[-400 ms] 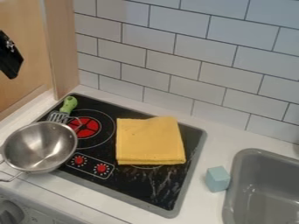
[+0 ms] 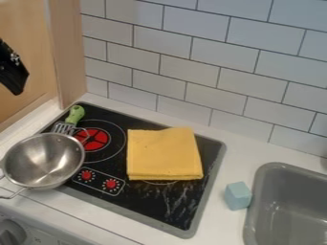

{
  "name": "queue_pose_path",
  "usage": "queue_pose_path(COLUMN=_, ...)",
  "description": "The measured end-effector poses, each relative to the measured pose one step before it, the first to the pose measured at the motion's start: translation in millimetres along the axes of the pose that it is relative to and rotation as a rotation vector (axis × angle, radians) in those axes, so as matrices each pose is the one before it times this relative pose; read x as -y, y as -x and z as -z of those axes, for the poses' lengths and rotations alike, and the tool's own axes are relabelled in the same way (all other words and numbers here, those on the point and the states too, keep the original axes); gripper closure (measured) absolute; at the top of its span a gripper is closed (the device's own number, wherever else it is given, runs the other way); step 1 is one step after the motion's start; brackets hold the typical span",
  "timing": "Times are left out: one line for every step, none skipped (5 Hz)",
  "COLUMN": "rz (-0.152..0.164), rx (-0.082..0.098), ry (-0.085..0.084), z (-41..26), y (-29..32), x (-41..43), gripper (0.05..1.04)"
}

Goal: Move the yellow cloth to the upper part of the left burner

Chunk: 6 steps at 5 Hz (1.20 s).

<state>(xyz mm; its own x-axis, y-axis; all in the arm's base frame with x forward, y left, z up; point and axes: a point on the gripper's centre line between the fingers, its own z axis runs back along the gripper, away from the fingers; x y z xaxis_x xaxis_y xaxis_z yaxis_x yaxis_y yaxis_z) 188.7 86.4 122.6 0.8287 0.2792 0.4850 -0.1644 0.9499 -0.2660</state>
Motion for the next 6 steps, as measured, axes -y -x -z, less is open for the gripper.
queue_pose_path(rz=0.0397, rx=-0.0372, ry=0.0196, z=10.33, y=-1.68, x=20.11, gripper=0.084)
queue_pose_path(rz=0.0308, rx=-0.0688, ry=0.019, z=18.18, y=-4.09, x=14.84, gripper=0.084)
queue_pose_path(rz=0.0545, rx=-0.0298, ry=0.0229, z=13.17, y=-13.24, x=11.1, gripper=0.084)
queue_pose_path(rz=0.0191, rx=-0.0472, ry=0.0367, z=17.29, y=-6.34, x=5.17, gripper=0.084)
queue_pose_path(rz=0.0655, rx=-0.043, ry=0.0168, z=14.13, y=-10.92, x=8.07, gripper=0.084)
queue_pose_path(rz=0.0746, rx=-0.0681, ry=-0.0537, z=14.49, y=-7.29, x=12.5, gripper=0.084)
